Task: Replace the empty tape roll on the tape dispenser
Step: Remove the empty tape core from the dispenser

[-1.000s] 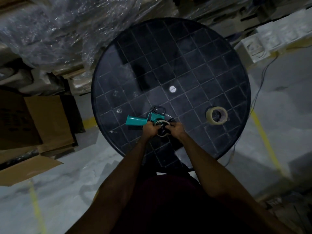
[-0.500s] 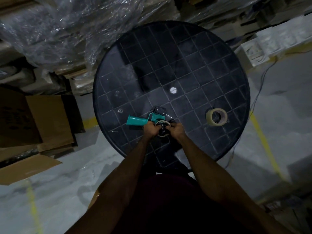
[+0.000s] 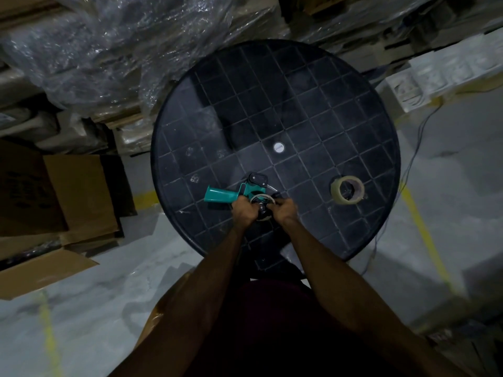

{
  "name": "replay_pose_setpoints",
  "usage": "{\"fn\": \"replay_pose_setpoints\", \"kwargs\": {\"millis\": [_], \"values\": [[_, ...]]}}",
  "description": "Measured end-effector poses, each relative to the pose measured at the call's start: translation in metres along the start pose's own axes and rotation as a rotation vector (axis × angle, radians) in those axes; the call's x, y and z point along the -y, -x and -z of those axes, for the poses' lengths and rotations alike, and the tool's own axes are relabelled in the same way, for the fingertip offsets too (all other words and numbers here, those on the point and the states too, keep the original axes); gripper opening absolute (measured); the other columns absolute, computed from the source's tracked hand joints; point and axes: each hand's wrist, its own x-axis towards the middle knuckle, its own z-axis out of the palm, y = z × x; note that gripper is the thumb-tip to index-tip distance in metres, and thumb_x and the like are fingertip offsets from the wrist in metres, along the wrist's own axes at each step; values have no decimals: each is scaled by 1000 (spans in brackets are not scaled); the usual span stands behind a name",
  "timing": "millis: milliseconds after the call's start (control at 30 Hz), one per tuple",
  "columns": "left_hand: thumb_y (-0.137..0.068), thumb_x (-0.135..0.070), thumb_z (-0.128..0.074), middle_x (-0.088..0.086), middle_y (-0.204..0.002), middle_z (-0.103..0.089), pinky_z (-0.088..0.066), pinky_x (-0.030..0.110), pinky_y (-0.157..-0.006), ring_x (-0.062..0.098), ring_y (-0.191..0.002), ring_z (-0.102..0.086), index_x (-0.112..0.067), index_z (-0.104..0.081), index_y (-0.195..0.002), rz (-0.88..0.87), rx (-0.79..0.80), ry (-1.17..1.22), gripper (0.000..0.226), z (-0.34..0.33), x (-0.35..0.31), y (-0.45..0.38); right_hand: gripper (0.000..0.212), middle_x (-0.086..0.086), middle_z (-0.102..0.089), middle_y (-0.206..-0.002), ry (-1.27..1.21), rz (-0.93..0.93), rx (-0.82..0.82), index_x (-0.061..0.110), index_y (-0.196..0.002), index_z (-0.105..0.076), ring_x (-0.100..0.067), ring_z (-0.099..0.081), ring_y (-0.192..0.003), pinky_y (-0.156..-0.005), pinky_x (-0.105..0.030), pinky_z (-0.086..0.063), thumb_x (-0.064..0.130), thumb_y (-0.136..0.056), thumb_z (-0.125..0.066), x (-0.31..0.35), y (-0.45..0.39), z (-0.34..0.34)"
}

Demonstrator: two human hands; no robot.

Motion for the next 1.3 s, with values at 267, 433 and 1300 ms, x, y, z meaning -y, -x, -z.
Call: {"fn": "replay_pose_setpoints", "kwargs": {"millis": [267,433,1300], "values": [[-83,-21,-72,15,-100,-75,-56,35,-83,31,-94,-71,-6,-76,-100,11,-61,9,23,4,-2,12,30,-16,-75,-101,18,-3,-98,2,-107,-74,-19,-67,-86,-72,-19,-44,12,-79,-77,3,9,-1],[-81,-24,-72,16,-97,-75,-55,37,-81,33,-94,-70,-8,-76,-95,-15,-104,16,22,6,-2,19,30,-15,-76,-99,20,25,-160,7,-103,-76,-20,-70,-86,-73,-20,-47,12,-74,-80,3,13,0],[-83,2,-65,6,-84,-70,-59,39,-77,23,-79,-68,-15,-68,-90,-228,107,568,19,38,-37,64,29,-8,-75,-97,-535,274,74,11,-104,-72,-27,-71,-89,-77,-39,-59,18,-77,-77,17,32,65]]}}
